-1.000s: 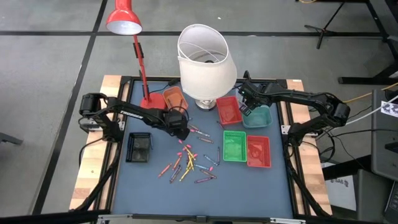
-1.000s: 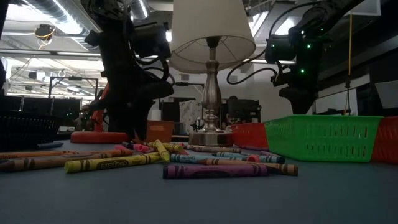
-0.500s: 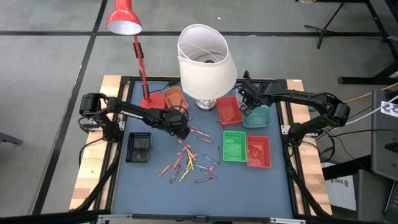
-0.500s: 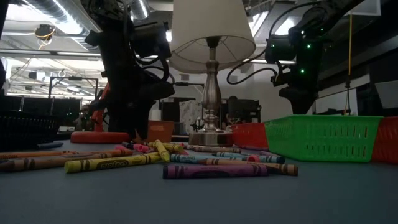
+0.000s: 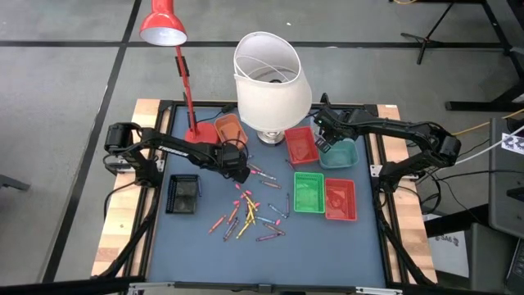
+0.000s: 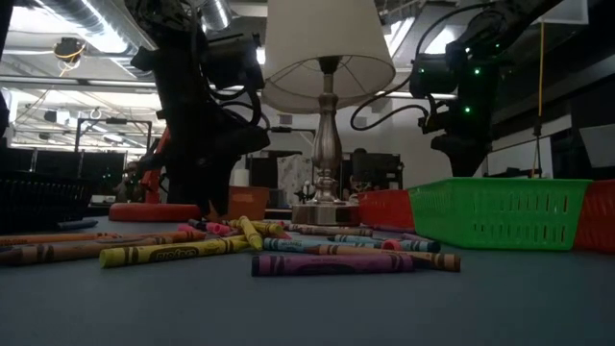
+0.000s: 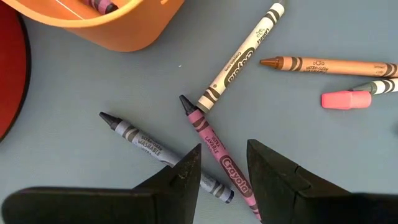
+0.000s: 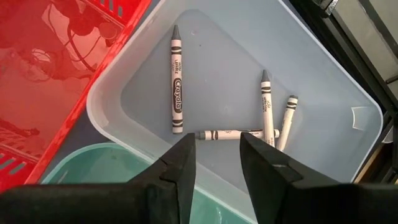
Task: Sort crayons
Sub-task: Put the violet crayon into the orange bin
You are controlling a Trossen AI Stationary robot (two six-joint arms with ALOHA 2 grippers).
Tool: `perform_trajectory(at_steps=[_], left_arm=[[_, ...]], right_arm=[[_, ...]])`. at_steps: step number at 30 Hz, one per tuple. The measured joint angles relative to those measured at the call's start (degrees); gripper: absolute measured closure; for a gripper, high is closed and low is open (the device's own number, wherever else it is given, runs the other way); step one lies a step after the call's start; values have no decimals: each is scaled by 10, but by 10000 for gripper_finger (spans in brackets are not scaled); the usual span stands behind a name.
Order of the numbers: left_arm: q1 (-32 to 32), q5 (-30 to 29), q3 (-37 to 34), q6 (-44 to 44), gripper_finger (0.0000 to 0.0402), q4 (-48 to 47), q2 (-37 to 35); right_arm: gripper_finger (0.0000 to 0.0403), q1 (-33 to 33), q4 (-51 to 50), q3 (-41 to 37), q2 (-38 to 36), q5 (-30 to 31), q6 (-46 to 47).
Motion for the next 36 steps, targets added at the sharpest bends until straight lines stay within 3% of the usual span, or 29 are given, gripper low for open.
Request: perform_trajectory(at_steps=[12, 21, 36], left_arm=[[0, -2, 2, 15, 290, 31, 35], [1, 6, 0, 13, 323, 9, 38], [1, 28, 0, 22, 341, 8, 38]], right_arm=[[279, 0, 4, 0, 0, -4, 0], [279, 0, 4, 0, 0, -4, 0], [279, 0, 4, 0, 0, -4, 0]])
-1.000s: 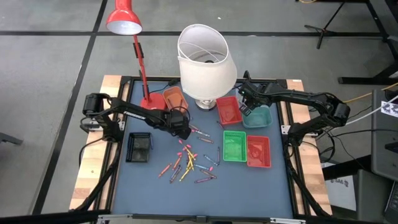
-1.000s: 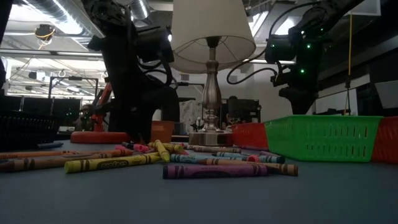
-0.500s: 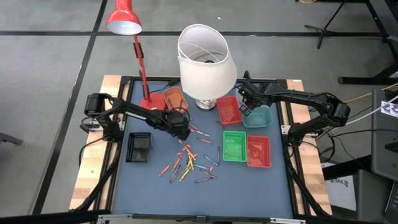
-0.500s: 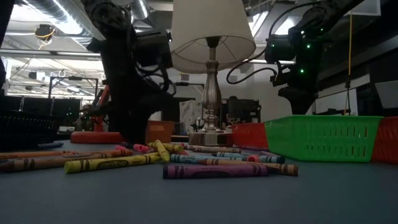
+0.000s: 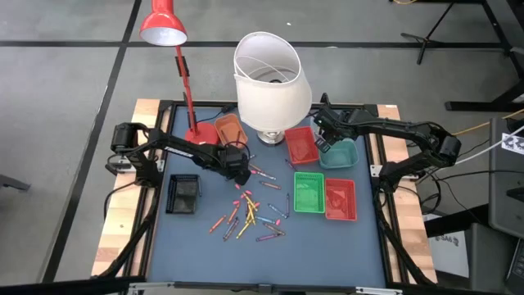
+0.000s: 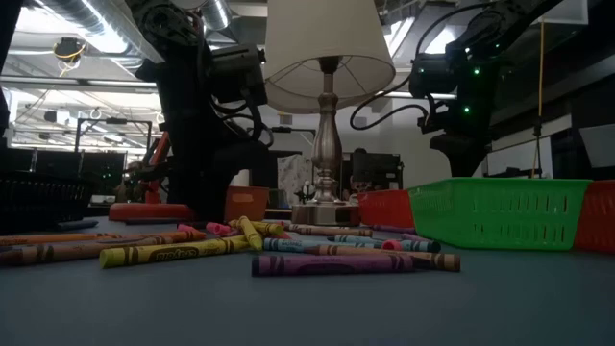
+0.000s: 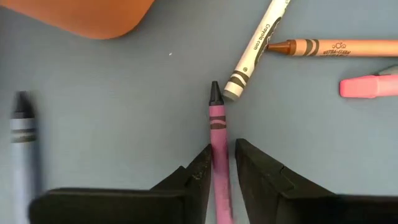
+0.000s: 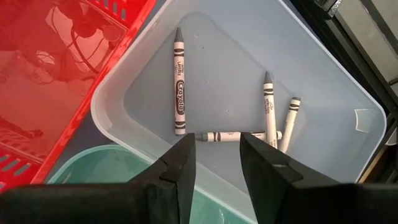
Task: Sort crayons
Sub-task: Put the violet crayon into the orange bin
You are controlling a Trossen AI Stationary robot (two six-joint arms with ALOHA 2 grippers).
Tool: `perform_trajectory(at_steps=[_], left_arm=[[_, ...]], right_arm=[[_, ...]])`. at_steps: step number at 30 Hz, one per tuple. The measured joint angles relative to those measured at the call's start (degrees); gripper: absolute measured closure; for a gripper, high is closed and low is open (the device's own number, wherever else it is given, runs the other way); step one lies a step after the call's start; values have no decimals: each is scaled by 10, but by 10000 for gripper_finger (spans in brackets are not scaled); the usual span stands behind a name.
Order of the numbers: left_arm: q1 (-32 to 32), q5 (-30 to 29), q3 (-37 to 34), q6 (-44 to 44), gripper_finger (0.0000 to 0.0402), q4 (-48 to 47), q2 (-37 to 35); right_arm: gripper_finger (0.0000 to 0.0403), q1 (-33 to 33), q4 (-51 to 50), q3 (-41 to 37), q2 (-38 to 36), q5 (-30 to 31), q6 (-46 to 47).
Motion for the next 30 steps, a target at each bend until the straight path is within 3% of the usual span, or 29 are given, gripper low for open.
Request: perform_trajectory(at_steps=[7, 18, 25, 30], left_arm=[[0, 0, 0, 24, 394, -1, -4], [1, -1, -1, 40, 397, -3, -112], [9, -110, 0, 73, 394, 5, -187], [36, -180, 0, 102, 394, 5, -193]], right_arm=[[279, 0, 0, 0, 0, 0, 0], [279, 0, 0, 0, 0, 0, 0], [279, 0, 0, 0, 0, -20, 1], [279, 0, 0, 0, 0, -30, 12]])
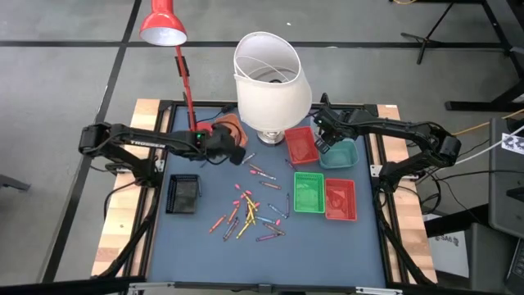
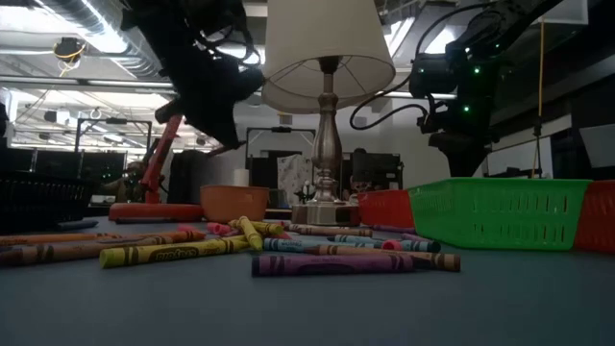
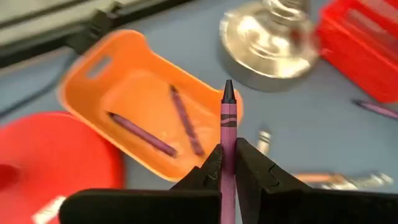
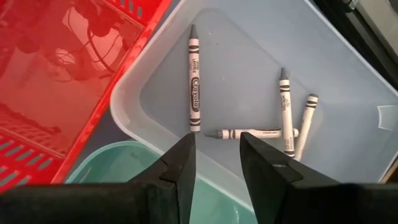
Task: Sort crayons
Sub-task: Put the violet crayon into the orange bin
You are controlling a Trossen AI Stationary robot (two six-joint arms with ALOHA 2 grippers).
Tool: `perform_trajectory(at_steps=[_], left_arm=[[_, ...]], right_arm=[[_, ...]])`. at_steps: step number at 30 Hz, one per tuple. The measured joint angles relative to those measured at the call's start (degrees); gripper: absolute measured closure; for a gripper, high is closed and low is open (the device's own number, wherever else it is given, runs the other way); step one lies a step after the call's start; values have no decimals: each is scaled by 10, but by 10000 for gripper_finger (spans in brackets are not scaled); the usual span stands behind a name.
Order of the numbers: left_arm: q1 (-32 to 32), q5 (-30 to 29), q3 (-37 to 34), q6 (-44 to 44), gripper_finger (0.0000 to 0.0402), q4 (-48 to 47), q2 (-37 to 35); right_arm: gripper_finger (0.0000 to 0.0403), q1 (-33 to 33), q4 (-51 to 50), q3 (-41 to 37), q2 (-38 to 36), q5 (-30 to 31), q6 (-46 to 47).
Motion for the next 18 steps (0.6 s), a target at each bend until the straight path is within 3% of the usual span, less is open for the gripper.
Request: perform_trajectory(at_steps=[18], left_arm=[[93, -44, 0, 27, 393, 38, 35]], right_arm=[[279, 0, 0, 0, 0, -6, 19]])
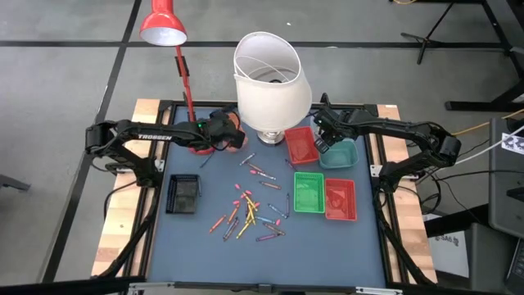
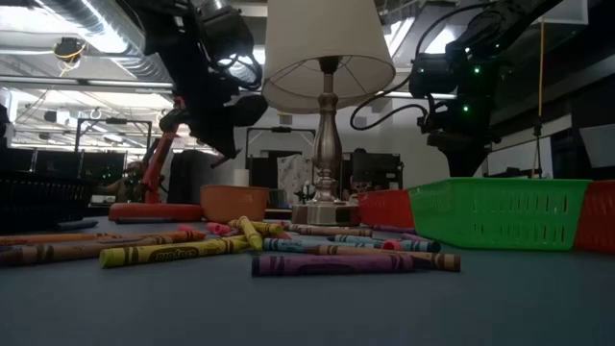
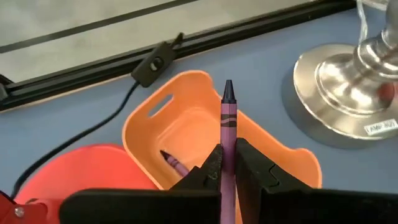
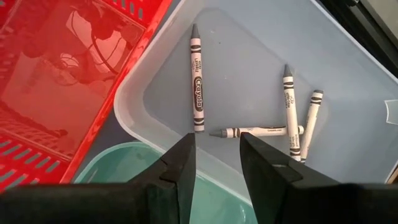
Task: Sort crayons
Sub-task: Put the violet crayon into the orange bin, then put the brown crayon into the top dark orange bin
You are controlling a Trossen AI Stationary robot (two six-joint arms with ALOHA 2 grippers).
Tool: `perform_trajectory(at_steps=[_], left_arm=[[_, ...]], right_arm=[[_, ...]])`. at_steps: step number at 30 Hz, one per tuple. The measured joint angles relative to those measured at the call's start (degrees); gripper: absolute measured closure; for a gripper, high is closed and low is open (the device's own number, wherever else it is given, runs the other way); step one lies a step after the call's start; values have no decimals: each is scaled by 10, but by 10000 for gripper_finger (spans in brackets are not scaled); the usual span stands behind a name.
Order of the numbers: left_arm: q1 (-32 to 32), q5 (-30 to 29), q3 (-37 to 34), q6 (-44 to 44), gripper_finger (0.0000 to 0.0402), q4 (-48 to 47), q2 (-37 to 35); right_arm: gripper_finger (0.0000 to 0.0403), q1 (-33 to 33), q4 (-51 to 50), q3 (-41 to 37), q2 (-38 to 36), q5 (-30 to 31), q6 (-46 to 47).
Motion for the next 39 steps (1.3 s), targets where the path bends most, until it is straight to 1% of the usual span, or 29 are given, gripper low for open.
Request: perform_trajectory(at_steps=[5, 14, 19, 25, 33, 39], left_arm=[[10, -2, 0, 0, 383, 1, 4], [17, -5, 0, 20, 331, 3, 5], [9, 0, 0, 30, 324, 18, 5], [-26, 3, 0, 30, 327, 37, 5], [-92, 5, 0, 31, 327, 38, 5], [-134, 58, 0, 31, 327, 38, 5]], right_arm=[[279, 0, 0, 0, 0, 0, 0], [279, 0, 3, 0, 0, 0, 0], [279, 0, 15, 0, 0, -2, 0], [279, 0, 20, 0, 0, -4, 0], [279, 0, 28, 0, 0, -5, 0], [279, 0, 28, 0, 0, -5, 0]])
